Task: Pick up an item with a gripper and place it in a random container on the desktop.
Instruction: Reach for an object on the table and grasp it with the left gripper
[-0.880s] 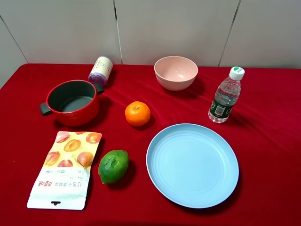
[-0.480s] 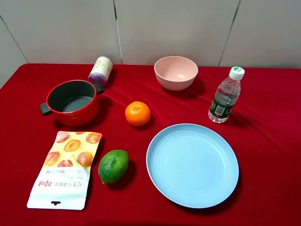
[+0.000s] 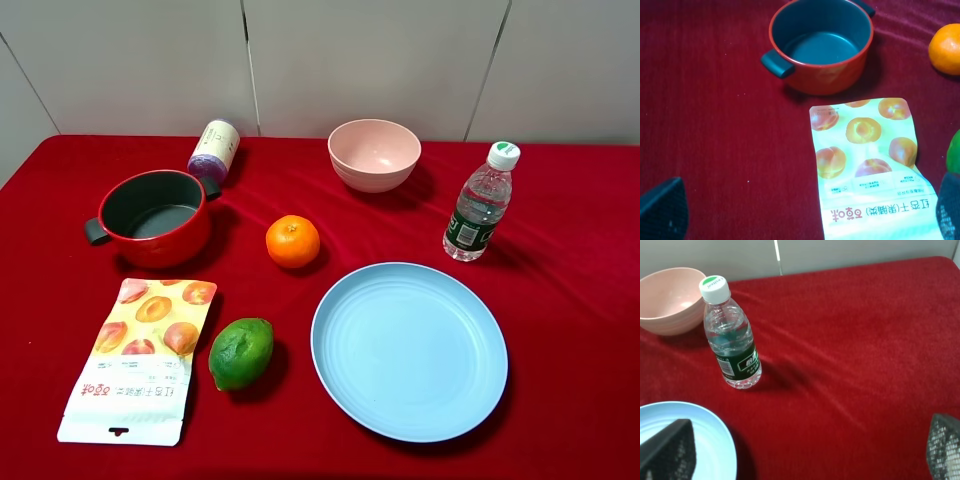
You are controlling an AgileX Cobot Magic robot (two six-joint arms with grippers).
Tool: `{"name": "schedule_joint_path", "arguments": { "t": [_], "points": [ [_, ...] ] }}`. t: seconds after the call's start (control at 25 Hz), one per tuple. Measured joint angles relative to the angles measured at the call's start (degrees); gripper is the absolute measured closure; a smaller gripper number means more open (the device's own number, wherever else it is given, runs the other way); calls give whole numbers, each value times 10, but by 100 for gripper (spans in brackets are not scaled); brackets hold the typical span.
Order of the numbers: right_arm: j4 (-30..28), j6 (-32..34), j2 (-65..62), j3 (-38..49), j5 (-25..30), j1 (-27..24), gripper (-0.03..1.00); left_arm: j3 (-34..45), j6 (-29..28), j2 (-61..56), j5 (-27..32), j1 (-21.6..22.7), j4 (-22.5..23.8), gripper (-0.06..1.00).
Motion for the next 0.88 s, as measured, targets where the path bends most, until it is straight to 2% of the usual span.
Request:
{"name": "schedule_joint_path", "arguments": {
  "t": [0.36, 0.88],
  "points": [
    [0, 0, 0, 0, 0, 0, 28, -17, 0, 12, 0, 0, 2, -4],
    [0, 0, 0, 0, 0, 0, 28, -130, 1, 229, 0, 0, 2, -4]
  ]
}}
